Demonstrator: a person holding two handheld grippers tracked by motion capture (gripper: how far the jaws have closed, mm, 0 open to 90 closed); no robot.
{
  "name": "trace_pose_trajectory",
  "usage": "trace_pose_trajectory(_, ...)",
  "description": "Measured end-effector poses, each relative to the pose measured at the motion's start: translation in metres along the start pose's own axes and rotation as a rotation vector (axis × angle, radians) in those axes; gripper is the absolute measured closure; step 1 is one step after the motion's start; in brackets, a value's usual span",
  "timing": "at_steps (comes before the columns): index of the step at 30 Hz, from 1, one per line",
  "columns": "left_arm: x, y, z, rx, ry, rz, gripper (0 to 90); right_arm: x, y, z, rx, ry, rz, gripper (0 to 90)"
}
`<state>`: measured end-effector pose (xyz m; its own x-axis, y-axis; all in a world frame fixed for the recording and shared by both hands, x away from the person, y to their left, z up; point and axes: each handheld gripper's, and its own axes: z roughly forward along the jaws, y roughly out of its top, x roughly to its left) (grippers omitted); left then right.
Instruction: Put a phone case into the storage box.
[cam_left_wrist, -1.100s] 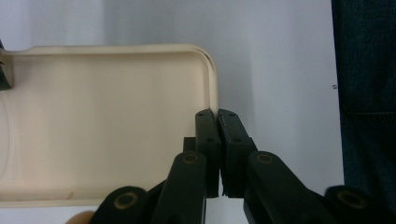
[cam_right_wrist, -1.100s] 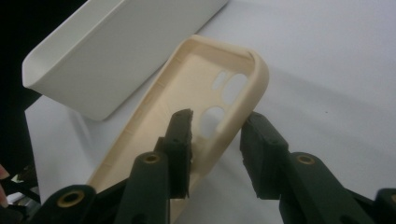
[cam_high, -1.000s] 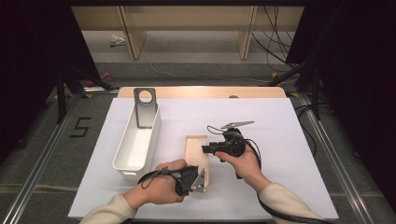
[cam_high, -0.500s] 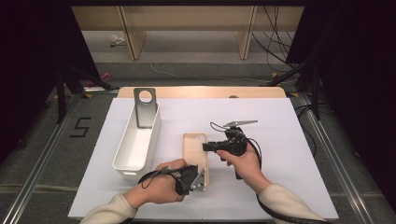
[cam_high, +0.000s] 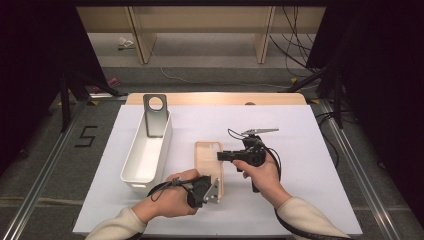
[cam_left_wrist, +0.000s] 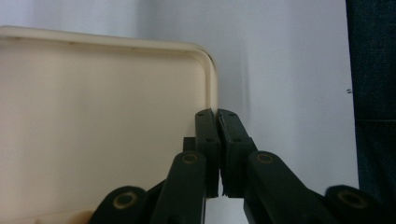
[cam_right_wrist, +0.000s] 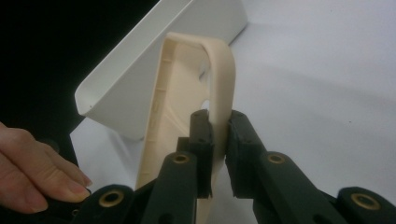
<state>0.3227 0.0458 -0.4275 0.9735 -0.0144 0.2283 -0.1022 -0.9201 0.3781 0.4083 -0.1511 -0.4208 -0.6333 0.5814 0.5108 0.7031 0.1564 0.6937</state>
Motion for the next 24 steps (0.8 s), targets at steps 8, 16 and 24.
trace_pose_trajectory(8, 0.004, -0.004, -0.003, -0.061, 0.029, -0.045, 85.3, 0.005, 0.004, -0.009, -0.044, 0.017, 0.006, 82.7)
trace_pose_trajectory(16, 0.007, -0.011, -0.016, -0.212, 0.032, -0.084, 48.5, 0.005, 0.006, -0.018, -0.072, -0.028, -0.035, 82.6)
trace_pose_trajectory(24, 0.004, -0.025, -0.021, -0.381, 0.137, -0.178, 22.2, 0.002, 0.007, -0.031, -0.121, -0.069, -0.085, 82.4)
